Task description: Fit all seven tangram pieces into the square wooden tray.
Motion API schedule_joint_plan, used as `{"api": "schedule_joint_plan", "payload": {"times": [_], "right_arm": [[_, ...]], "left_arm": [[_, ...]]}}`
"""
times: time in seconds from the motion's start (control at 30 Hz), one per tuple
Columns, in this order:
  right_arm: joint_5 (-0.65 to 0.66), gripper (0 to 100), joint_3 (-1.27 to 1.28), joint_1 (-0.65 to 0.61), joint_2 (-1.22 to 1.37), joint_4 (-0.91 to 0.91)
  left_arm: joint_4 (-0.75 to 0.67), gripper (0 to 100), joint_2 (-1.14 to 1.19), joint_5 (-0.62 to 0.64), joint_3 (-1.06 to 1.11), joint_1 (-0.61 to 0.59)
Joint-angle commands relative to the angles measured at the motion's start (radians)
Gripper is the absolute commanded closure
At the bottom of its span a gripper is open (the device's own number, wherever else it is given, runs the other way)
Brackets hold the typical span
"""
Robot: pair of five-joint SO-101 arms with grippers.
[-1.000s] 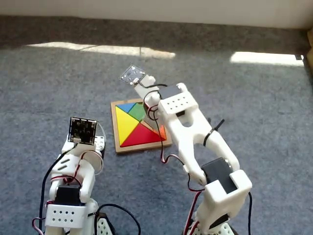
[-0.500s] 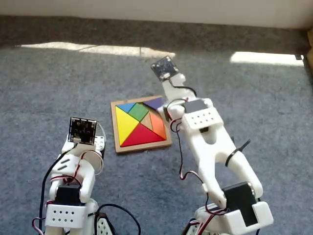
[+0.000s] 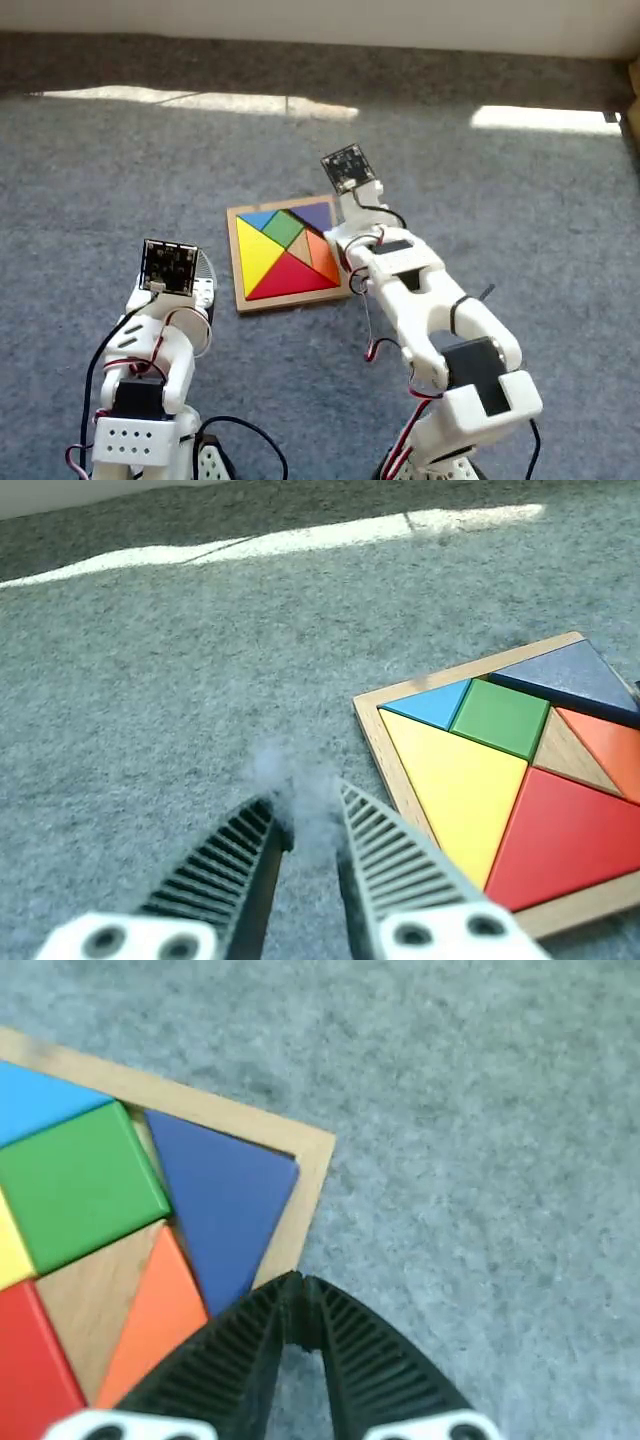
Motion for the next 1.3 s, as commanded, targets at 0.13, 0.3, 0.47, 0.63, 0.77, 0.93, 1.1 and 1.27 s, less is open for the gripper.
{"api": "schedule_joint_plan", "payload": {"times": [0.13, 0.3, 0.47, 0.63, 0.77, 0.93, 1.1, 1.27], "right_arm": [[-0.005, 99.0, -0.104, -0.010, 0.031, -0.018], [-0.005, 99.0, -0.101, -0.005, -0.035, -0.018], [-0.005, 99.0, -0.019, 0.010, -0.162, 0.005], [-0.005, 99.0, 0.044, 0.012, -0.237, 0.005], [-0.005, 99.0, 0.076, 0.019, -0.295, 0.005], [-0.005, 99.0, 0.162, 0.053, -0.438, 0.005], [-0.005, 98.8, 0.312, 0.087, -0.625, 0.005], [-0.006, 98.6, 0.490, 0.124, -0.831, 0.005]], "left_arm": [[0.003, 92, -0.019, -0.008, 0.028, -0.007], [0.003, 92, -0.019, -0.008, 0.028, -0.007], [0.003, 92, -0.019, -0.008, 0.028, -0.007], [0.003, 92, -0.019, -0.008, 0.028, -0.007], [0.002, 92, -0.019, -0.008, 0.028, -0.007], [0.000, 92, -0.019, -0.008, 0.028, -0.005], [0.000, 92, -0.019, -0.008, 0.028, -0.004], [0.000, 92, -0.019, -0.008, 0.028, -0.002]]}}
